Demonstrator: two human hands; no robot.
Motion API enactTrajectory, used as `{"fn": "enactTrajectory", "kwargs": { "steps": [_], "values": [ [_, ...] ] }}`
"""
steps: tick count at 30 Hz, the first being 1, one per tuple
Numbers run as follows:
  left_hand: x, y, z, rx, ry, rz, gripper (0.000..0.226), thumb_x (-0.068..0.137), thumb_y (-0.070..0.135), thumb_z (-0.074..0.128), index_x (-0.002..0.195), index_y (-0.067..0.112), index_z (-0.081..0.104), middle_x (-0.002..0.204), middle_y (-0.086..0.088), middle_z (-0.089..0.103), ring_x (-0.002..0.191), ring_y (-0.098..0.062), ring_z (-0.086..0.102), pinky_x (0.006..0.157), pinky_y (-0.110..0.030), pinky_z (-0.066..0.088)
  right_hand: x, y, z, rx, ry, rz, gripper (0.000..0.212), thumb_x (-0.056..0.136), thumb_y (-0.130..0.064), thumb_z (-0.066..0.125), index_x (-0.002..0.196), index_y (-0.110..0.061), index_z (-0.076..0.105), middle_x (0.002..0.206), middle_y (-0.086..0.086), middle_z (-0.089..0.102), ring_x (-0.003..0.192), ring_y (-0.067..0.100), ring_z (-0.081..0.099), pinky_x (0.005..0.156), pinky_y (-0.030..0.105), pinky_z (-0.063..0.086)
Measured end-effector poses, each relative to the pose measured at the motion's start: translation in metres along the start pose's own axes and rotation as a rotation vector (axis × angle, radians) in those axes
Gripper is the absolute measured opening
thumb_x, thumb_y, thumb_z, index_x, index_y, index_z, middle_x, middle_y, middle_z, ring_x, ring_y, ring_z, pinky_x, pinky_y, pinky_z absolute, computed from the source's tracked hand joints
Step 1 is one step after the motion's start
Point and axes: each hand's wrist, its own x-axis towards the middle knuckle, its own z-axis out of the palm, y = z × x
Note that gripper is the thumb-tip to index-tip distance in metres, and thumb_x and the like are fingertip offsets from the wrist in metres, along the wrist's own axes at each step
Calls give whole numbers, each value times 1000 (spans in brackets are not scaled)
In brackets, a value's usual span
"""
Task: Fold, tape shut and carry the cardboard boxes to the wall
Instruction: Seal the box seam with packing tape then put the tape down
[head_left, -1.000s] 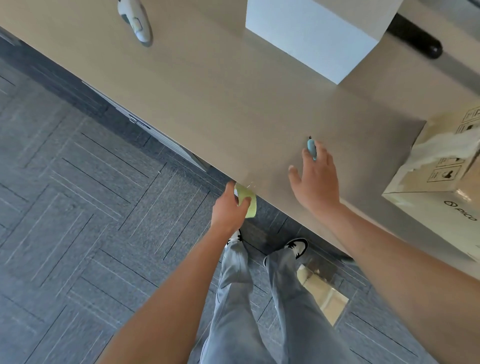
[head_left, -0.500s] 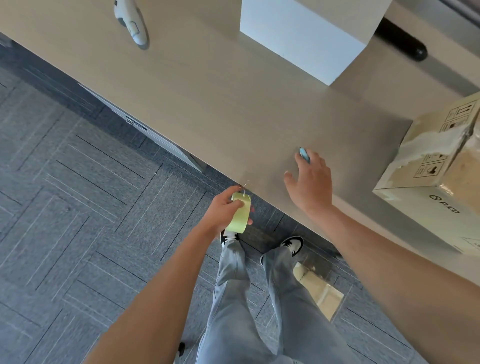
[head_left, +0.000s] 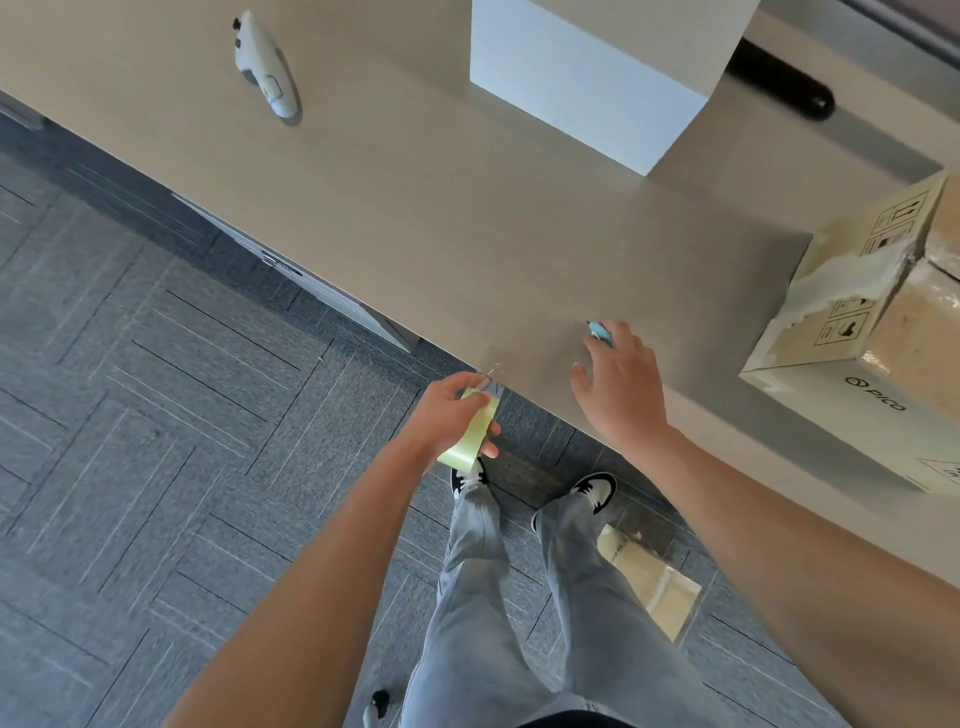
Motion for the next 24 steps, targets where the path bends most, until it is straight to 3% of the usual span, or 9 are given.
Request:
{"fn": "enactTrajectory", "kwargs": {
  "steps": [3, 11, 16, 20, 24],
  "values": [
    [-2, 7, 1, 37, 8, -35, 32, 105, 11, 52, 136, 17, 55, 83, -25, 74, 61, -37, 70, 55, -36, 56, -2, 0, 0, 26, -36, 24, 25, 95, -18, 63, 108, 2, 70, 134, 14, 58, 100, 34, 58, 90, 44, 45],
    [-15, 31, 13, 125, 55, -31, 29, 105, 11, 49, 134, 15, 55, 75, -20, 73, 59, -38, 69, 51, -32, 55, -7, -3, -15, 82, -102, 20, 38, 97, -25, 64, 127, -2, 68, 134, 13, 59, 104, 34, 61, 93, 43, 49],
    [-30, 49, 15, 192, 59, -10, 34, 103, 7, 48, 133, 17, 59, 77, -19, 72, 55, -37, 68, 50, -34, 56, -10, -5, -30, 181, -103, -42, 48, 98, -35, 66, 135, -5, 66, 138, 12, 58, 117, 33, 59, 103, 47, 46],
    [-57, 58, 12, 300, 52, 77, 36, 103, 7, 50, 134, 21, 62, 95, -18, 69, 51, -23, 70, 51, -36, 57, -13, -16, -49, 391, -135, -54, 68, 93, -57, 70, 141, -10, 62, 139, 5, 56, 127, 24, 52, 111, 42, 39],
    [-80, 55, 6, 585, 38, 203, 37, 103, 18, 51, 133, 37, 60, 82, -4, 76, 56, -26, 74, 66, -39, 60, -18, -25, -69, 573, -295, 12, 95, 75, -73, 78, 149, -17, 57, 151, -5, 47, 139, 17, 44, 117, 40, 36]
  ]
}}
